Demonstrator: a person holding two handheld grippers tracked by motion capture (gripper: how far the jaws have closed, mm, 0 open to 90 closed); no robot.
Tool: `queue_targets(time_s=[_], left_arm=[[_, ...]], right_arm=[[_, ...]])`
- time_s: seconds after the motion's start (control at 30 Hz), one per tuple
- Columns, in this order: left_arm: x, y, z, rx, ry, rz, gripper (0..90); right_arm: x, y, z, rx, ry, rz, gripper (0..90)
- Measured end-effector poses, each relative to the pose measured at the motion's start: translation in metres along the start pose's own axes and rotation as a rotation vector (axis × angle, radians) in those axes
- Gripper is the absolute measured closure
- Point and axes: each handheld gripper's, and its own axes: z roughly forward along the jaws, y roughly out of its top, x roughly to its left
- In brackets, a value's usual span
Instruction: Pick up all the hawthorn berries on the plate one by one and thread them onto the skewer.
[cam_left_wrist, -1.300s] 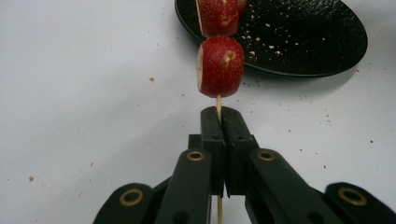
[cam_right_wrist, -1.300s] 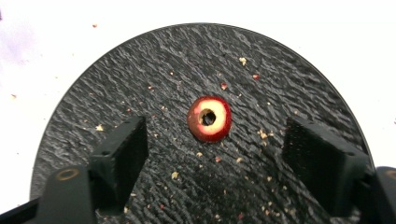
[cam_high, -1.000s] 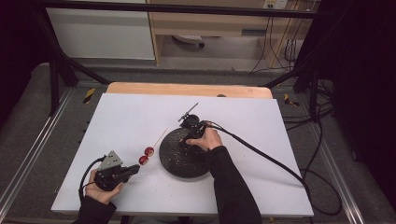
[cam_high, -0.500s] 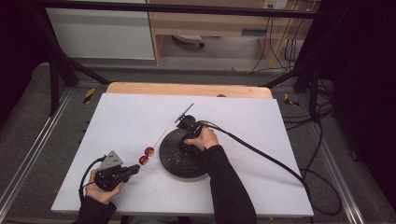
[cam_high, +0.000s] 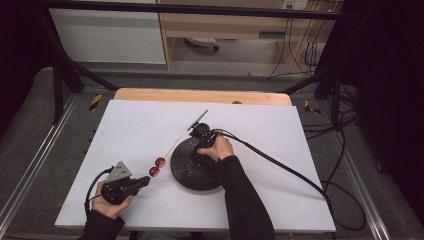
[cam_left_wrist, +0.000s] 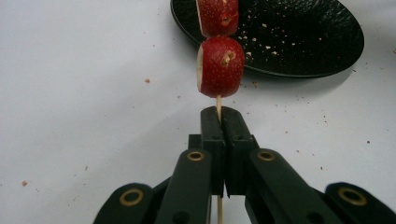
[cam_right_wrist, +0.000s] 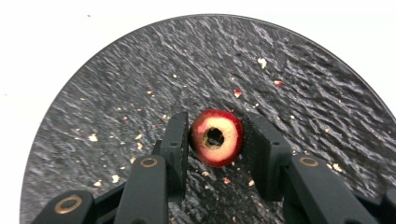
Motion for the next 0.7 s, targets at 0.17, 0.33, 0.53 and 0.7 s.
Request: queue_targets(time_s=[0.17, 0.33, 0.53, 0.7], left_arm=[[-0.001, 0.000, 0.000, -0.002, 0.000, 0.002, 88.3], [-0.002, 0.001, 0.000, -0.002, 0.000, 0.004, 88.3], [-0.004, 0.001, 0.000, -0.006, -0.002, 0.006, 88.3], [-0.006, 0.002, 0.001, -0.005, -0.004, 0.011, 88.3]], right_arm=[[0.002, 0.000, -0.010, -0.005, 0.006, 0.021, 63.1], [0.006, -0.002, -0.019, -0.008, 0.002, 0.044, 63.2], [0.009, -0.007, -0.031, -0.033, 0.006, 0.068, 63.2], [0.010, -0.017, -0.040, -0.066, 0.015, 0.092, 63.2]])
